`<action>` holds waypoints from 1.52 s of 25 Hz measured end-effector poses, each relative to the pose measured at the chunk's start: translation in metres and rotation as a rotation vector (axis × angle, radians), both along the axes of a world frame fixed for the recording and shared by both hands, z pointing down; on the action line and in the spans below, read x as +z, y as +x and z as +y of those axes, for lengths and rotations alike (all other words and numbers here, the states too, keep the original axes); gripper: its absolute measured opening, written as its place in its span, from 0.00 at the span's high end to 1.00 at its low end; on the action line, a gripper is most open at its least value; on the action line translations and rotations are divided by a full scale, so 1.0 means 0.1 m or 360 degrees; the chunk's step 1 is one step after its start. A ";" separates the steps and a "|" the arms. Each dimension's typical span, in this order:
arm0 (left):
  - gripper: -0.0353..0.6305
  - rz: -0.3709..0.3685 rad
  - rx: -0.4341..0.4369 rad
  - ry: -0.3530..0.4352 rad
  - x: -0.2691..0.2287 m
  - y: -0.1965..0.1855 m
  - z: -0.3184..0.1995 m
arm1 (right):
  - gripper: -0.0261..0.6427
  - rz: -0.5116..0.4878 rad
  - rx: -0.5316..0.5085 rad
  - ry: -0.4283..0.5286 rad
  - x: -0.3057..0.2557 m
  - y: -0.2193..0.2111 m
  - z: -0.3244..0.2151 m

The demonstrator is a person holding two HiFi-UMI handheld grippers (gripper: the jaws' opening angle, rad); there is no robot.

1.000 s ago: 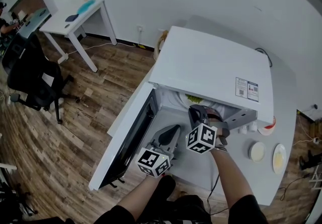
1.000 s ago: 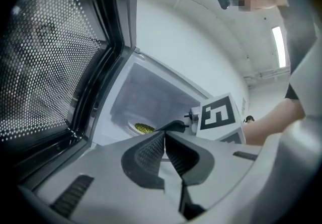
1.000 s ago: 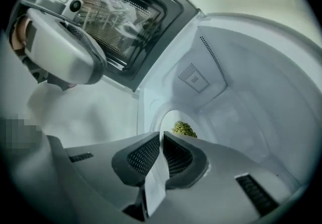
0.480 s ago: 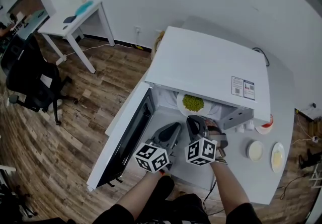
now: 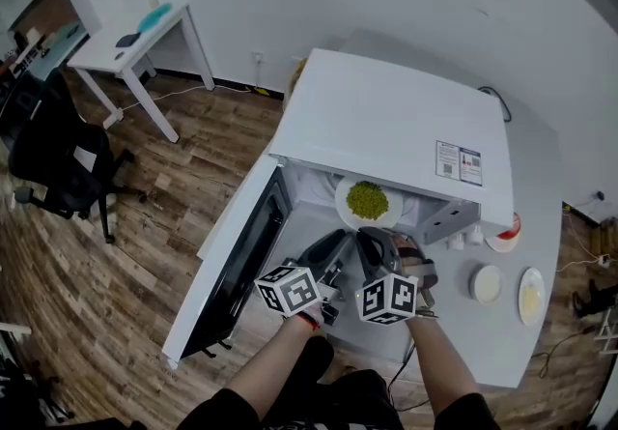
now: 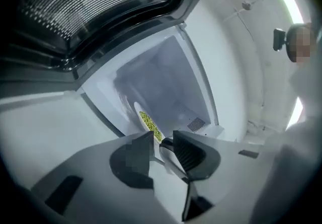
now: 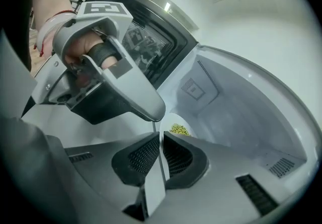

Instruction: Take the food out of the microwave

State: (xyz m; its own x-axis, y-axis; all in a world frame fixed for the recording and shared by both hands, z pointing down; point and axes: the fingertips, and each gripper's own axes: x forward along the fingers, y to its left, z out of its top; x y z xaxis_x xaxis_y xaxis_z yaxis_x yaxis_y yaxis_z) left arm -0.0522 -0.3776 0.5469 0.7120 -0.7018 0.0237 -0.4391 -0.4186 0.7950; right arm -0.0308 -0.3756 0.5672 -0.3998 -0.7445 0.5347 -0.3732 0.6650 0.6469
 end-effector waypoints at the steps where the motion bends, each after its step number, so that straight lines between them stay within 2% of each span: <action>1: 0.78 0.0050 -0.0015 -0.0034 0.01 -0.01 -0.02 | 0.89 0.0000 -0.0004 0.0001 0.00 0.00 0.01; 4: 0.78 0.0175 -0.0040 -0.0106 0.03 -0.02 -0.06 | 0.89 -0.0006 -0.0018 0.0004 -0.01 0.00 0.04; 11: 0.78 0.0379 -0.0042 -0.0226 0.12 0.02 -0.14 | 0.89 0.0014 -0.0086 0.0019 -0.03 -0.01 0.11; 26: 0.78 0.0481 -0.0044 -0.0296 0.22 0.05 -0.18 | 0.89 -0.0004 -0.0281 0.0054 -0.07 -0.16 0.28; 32: 0.80 0.0503 -0.0044 -0.0333 0.26 0.06 -0.16 | 0.89 -0.0007 -0.0299 0.0022 -0.02 -0.16 0.31; 38: 0.84 0.0539 -0.0080 -0.0393 0.33 0.04 -0.15 | 0.89 -0.0037 -0.0246 -0.0014 0.03 -0.17 0.32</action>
State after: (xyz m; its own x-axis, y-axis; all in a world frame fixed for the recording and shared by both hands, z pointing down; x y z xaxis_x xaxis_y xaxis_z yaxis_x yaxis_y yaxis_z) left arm -0.0486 -0.3923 0.5800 0.6736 -0.7383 -0.0339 -0.1508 -0.1822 0.9716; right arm -0.0473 -0.3440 0.5700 -0.5216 -0.6686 0.5300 -0.2807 0.7211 0.6334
